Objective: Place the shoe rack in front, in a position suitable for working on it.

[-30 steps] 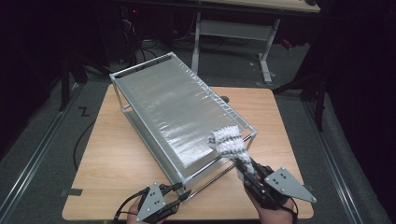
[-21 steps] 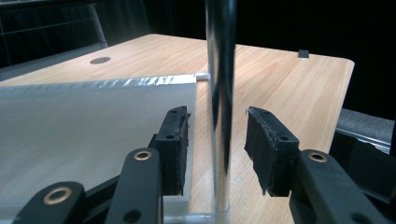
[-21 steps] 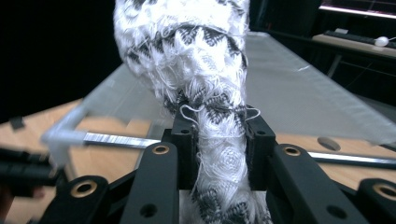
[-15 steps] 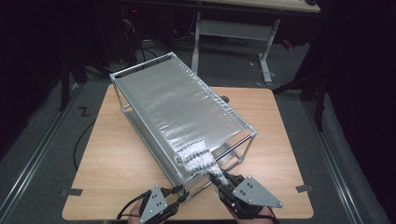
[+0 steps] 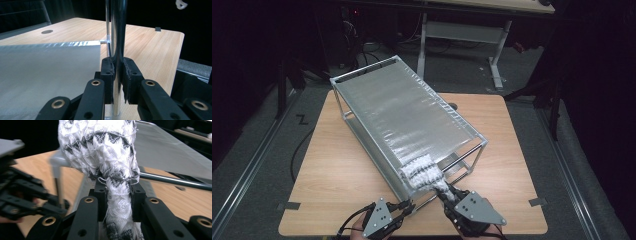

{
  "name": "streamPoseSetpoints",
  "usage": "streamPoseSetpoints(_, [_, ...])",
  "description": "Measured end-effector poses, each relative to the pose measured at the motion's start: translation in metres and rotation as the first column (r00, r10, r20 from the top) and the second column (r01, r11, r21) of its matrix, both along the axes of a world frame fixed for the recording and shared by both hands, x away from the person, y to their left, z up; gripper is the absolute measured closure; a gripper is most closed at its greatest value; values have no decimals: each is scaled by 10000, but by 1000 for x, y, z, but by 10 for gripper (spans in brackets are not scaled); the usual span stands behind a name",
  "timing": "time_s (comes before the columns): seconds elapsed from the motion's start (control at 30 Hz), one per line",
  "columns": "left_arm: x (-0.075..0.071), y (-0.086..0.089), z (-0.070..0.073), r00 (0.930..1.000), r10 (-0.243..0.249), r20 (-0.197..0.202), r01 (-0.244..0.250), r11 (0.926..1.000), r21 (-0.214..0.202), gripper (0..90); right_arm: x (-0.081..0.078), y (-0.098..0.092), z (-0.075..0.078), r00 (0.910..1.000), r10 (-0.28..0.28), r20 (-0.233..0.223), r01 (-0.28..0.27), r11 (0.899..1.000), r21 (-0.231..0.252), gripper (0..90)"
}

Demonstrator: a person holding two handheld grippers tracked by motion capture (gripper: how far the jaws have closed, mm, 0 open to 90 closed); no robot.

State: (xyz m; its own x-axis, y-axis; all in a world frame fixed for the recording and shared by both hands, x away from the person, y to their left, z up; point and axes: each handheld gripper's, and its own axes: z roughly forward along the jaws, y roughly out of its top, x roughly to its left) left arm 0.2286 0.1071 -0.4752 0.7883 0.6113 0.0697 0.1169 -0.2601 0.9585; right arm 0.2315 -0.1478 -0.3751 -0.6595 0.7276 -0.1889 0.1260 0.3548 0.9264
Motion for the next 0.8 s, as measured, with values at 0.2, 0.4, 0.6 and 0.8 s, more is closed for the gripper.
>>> streamPoseSetpoints(0.2, [0, 0, 0, 10000, -1, 18, 1, 10000, -14, 799, 22, -28, 0, 9945, -1006, -288, 1015, 9944, 289, 740])
streamPoseSetpoints(0.4, [0, 0, -1, 10000, -31, 37, 32, 10000, -46, 799, 40, -55, -1, 9783, -2001, -539, 2024, 9785, 407, 737])
streamPoseSetpoints(0.6, [0, 0, 0, 10000, -58, 17, 58, 10000, -26, 799, 56, -86, -4, 9468, -3130, -750, 3171, 9470, 518, 737])
streamPoseSetpoints(0.8, [1, 1, -1, 10000, -86, 21, 86, 10000, -32, 799, 64, -107, -6, 9196, -3808, -970, 3876, 9196, 640, 736])
